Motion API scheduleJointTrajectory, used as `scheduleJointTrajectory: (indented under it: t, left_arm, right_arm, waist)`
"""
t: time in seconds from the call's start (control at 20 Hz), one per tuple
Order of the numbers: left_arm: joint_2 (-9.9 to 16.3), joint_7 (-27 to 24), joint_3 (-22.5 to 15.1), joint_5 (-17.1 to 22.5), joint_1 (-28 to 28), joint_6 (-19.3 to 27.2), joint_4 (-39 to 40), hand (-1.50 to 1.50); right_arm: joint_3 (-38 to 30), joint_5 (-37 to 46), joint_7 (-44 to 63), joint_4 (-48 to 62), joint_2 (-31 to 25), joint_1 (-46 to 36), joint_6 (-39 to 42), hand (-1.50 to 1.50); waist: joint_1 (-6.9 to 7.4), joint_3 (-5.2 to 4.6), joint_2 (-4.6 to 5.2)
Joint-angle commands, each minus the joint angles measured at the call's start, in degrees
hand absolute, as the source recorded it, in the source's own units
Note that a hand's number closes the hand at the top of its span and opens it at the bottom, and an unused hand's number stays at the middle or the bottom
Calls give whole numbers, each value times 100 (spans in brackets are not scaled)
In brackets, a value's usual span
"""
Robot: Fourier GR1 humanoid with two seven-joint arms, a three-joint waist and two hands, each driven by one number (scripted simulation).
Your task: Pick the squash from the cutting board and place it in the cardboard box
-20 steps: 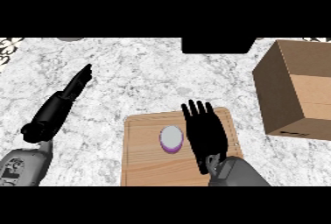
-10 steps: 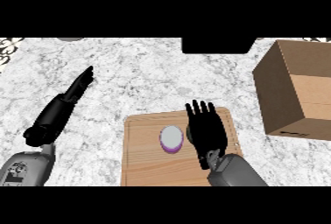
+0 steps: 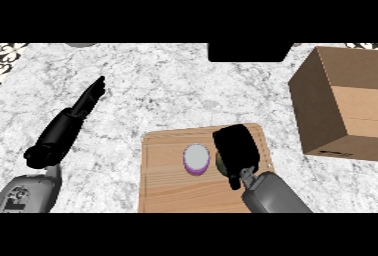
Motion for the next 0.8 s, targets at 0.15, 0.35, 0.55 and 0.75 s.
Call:
scheduleJointTrajectory:
  t: [0.15,0.35,0.55,0.75]
  left_arm:
    - [-162,6,43,-202,-200,75,198,0]
    - [40,27,256,25,-89,-87,102,0]
    - [-69,-21,168,-100,-49,35,189,0]
    - [40,-27,326,33,80,-45,108,0]
  right_arm:
    - [400,792,-195,348,285,-32,-866,150]
    - [902,-240,-2253,-1071,-791,818,-662,150]
    - [1609,-914,-3833,-1894,-1350,1271,-705,150]
    - [1063,-1417,-4972,-3209,-2738,1741,-1260,150]
  waist:
    - [-11,12,26]
    - [-131,21,-27]
    - [-211,30,-33]
    - [-305,27,-50]
